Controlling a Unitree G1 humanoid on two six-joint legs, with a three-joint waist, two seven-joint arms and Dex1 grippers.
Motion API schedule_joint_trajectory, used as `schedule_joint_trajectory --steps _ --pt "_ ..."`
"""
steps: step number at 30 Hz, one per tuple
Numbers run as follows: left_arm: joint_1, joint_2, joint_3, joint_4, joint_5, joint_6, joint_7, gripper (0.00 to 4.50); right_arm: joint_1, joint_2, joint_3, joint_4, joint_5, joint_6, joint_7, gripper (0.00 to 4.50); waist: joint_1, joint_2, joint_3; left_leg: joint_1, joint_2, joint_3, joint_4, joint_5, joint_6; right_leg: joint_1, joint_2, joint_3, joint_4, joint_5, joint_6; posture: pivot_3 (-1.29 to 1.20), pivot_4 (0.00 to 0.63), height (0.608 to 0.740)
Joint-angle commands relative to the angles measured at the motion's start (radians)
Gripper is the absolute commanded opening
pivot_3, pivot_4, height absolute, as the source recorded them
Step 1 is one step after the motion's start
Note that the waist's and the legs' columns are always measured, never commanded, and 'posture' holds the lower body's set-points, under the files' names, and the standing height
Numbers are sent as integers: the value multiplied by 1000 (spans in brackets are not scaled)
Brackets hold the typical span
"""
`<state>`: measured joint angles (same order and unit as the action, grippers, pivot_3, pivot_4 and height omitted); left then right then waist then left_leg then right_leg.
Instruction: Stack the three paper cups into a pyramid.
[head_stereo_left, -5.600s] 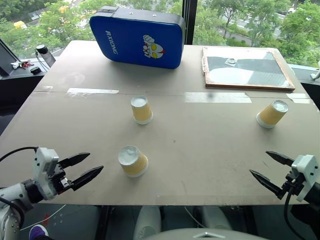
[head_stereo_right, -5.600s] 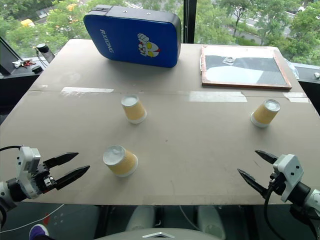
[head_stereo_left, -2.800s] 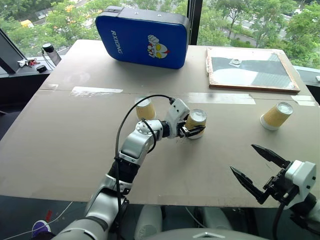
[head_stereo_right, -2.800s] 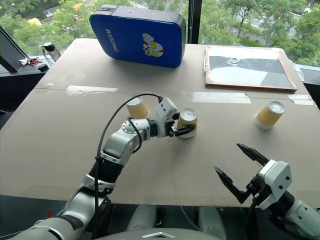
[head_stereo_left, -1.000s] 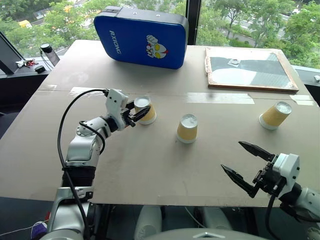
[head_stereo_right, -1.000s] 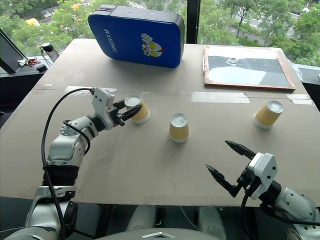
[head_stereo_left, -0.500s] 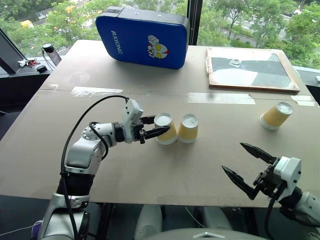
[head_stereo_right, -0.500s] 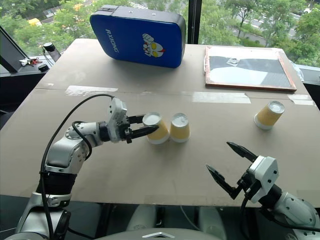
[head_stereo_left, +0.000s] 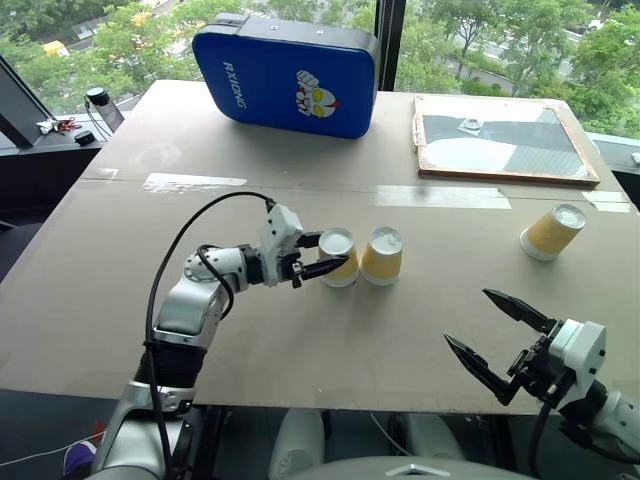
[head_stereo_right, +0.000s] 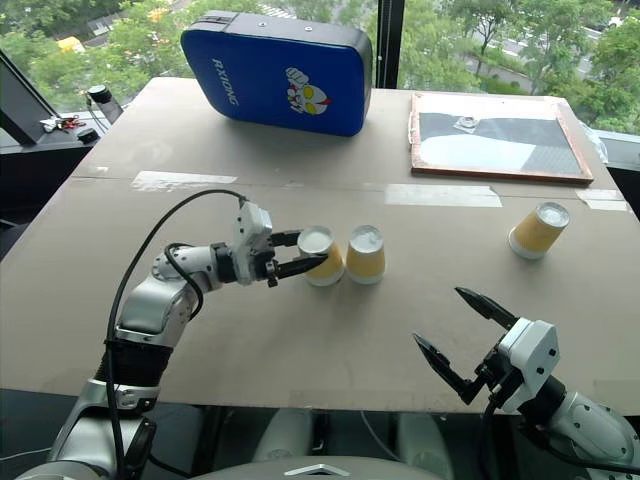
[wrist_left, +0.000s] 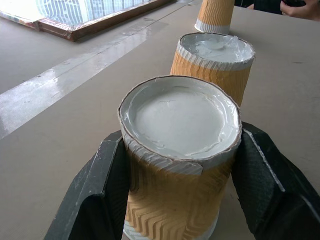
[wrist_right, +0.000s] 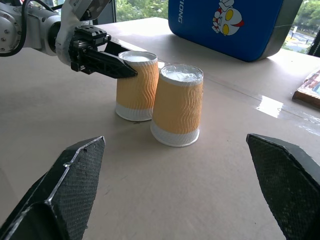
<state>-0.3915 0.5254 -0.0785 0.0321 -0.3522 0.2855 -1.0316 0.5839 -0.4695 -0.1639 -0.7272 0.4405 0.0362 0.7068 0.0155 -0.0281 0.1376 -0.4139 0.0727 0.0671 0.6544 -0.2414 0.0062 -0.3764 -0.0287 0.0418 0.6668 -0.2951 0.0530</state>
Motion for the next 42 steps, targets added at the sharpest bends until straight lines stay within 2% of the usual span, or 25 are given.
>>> schedule_joint_trajectory --steps 1,2,3,4,5,15,17,20,25,30,40,41,42 --pt "-12 -7 -5 10 7 -19 -7 3271 6 1 -9 -32 5 -22 -7 4500 0 0 0 0 0 0 0 0 0 0 0 0 0 0 0 0 150 740" --pt "-14 -8 -1 16 8 -28 -6 3271 2 0 -10 -35 6 -18 -9 4500 0 0 0 0 0 0 0 0 0 0 0 0 0 0 0 0 150 740" --pt "-14 -7 7 18 5 -31 -4 3982 -2 -1 -12 -37 6 -14 -12 4500 -1 0 0 0 0 0 0 0 0 0 0 0 0 0 0 0 150 740" --pt "-12 -4 16 16 2 -31 -2 4119 -5 -2 -15 -39 8 -11 -15 4500 -1 0 0 0 0 0 0 0 0 0 0 0 0 0 0 0 150 740" --pt "-7 4 30 8 -8 -25 -4 4471 -11 1 -21 -41 15 -1 -26 4500 -1 0 0 0 0 0 0 0 0 0 0 0 0 0 0 0 150 740" --pt "192 126 206 -210 -176 98 -28 4471 -194 44 -153 41 -31 87 -260 4500 -9 0 0 0 0 1 0 0 0 -1 -1 0 0 0 0 0 150 740" --pt "257 123 263 -261 -232 88 -40 4471 -295 19 -191 113 -84 147 -341 4500 -7 0 0 0 0 1 0 0 0 -1 -1 1 0 0 0 0 150 740" --pt "347 179 319 -370 -352 178 -89 4471 -443 -23 -237 247 -113 240 -416 4500 -14 0 1 1 0 3 0 0 0 -1 -2 2 0 0 0 0 150 740" --pt "382 237 366 -529 -521 280 -101 4471 -594 -65 -224 402 -163 296 -442 4500 -3 1 1 0 0 1 -1 0 0 -2 -1 1 3 0 -1 0 150 740" --pt "383 250 405 -656 -653 341 -14 4471 -748 -71 -195 577 -193 354 -467 4500 -10 2 1 1 0 3 -1 0 0 -2 -1 3 2 0 0 0 150 740" --pt "384 220 388 -719 -678 323 81 4471 -881 -57 -198 754 -178 412 -469 4500 -24 2 1 0 0 3 -1 0 0 -2 -1 3 2 0 0 0 150 740" --pt "382 217 386 -719 -679 322 86 4500 -886 -58 -199 764 -173 413 -460 3976 -26 2 1 0 0 3 -1 0 0 -2 -1 3 2 0 0 0 150 740" --pt "382 216 384 -719 -678 321 89 4500 -889 -59 -199 771 -173 410 -458 3685 -27 2 1 0 0 3 -1 0 0 -2 -1 3 2 0 0 0 150 740"
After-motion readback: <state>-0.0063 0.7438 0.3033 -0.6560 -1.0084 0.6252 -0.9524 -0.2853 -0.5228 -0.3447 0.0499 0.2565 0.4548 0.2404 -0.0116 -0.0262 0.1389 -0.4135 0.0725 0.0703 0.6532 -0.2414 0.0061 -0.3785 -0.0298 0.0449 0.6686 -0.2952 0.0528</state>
